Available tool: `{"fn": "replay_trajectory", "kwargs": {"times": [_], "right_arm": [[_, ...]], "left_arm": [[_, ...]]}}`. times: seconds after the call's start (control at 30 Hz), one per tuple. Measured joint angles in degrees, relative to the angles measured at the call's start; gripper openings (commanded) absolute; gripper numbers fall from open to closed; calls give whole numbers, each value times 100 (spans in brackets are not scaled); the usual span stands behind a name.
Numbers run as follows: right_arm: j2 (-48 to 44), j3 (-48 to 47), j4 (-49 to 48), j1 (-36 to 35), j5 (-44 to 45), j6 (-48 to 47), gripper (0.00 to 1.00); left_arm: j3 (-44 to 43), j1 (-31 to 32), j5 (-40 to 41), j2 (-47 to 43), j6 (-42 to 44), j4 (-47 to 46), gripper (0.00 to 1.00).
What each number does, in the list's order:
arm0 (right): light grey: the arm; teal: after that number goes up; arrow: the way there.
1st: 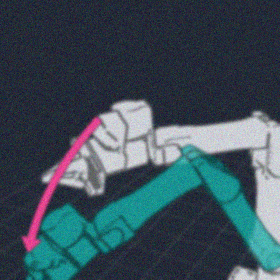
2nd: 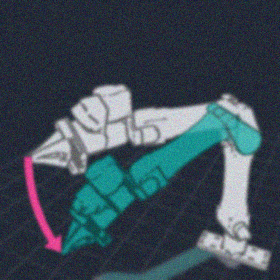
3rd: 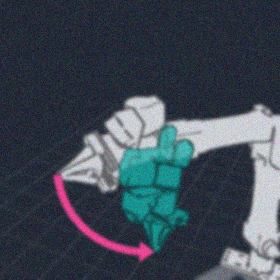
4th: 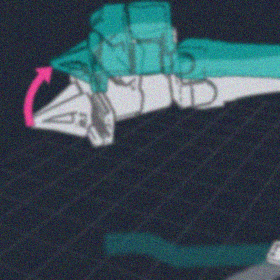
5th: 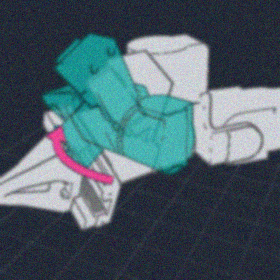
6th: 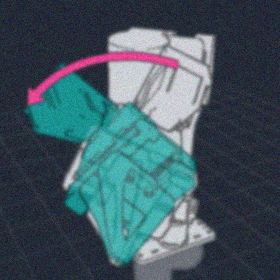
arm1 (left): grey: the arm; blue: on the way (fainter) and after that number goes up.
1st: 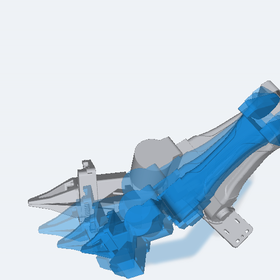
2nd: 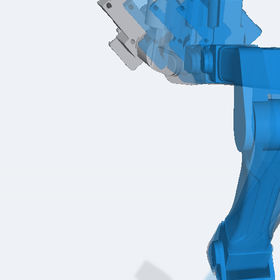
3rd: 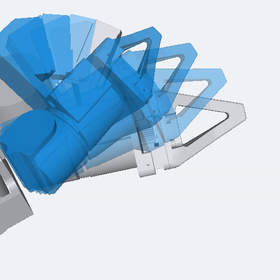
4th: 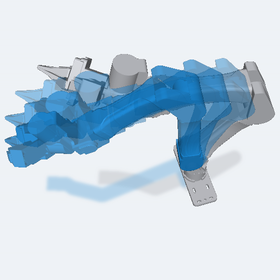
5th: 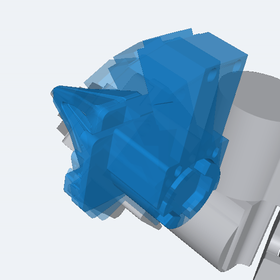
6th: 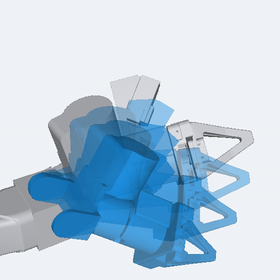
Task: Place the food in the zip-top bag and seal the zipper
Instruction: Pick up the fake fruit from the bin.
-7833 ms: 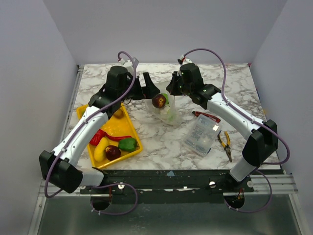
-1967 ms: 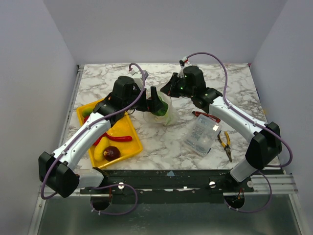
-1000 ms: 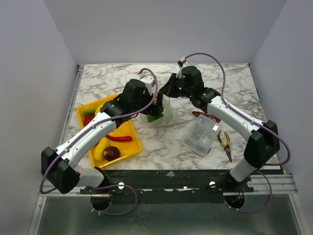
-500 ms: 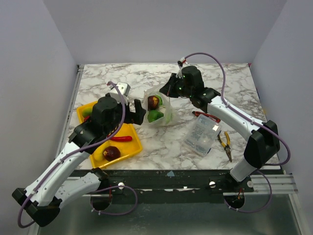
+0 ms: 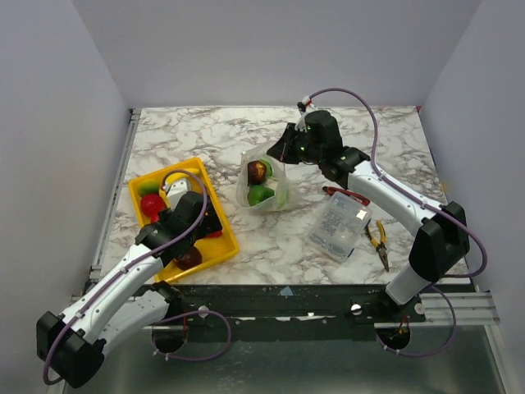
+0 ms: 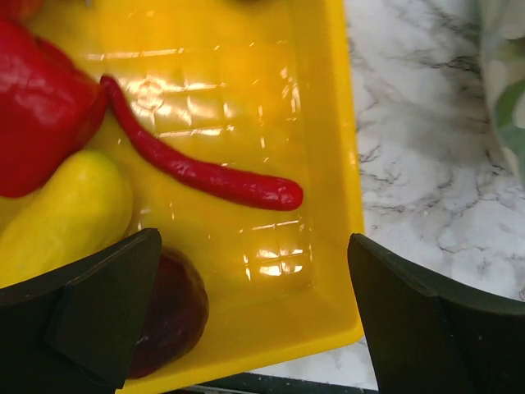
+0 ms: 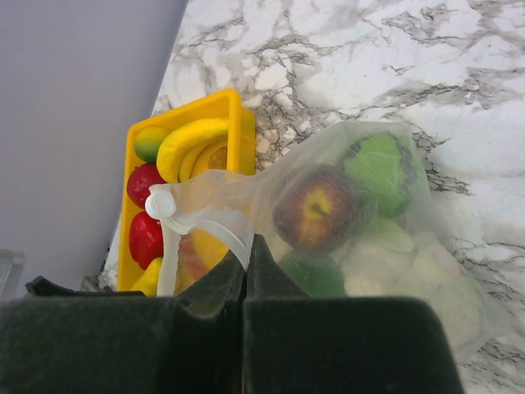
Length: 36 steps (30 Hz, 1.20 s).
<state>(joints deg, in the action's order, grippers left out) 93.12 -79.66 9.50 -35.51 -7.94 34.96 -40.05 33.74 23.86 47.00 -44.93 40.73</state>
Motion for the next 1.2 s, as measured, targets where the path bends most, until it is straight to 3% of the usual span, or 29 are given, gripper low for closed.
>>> {"fn": "replay_trajectory", "kwargs": {"times": [0.17,0.37,0.53,0.9,1.2], "right_arm": [[0,0,0,-2,-55,2,1],[0,0,-2,-2,-74,4,1],[0,7,-4,0,-83,7,1],[0,22,-7,-2,-116,7,1],[55,22,-24,-2,-179,13,0]], "left_arm": [[94,-142,79,297,-1167,501,96],[-199,-146,654,970,-2848,1827,98],[-247,-175,870,1381,-3532,2400,98],[-22,-350,868,955,-3370,2192,98],[302,-452,155,876,-2804,1547,98]]}}
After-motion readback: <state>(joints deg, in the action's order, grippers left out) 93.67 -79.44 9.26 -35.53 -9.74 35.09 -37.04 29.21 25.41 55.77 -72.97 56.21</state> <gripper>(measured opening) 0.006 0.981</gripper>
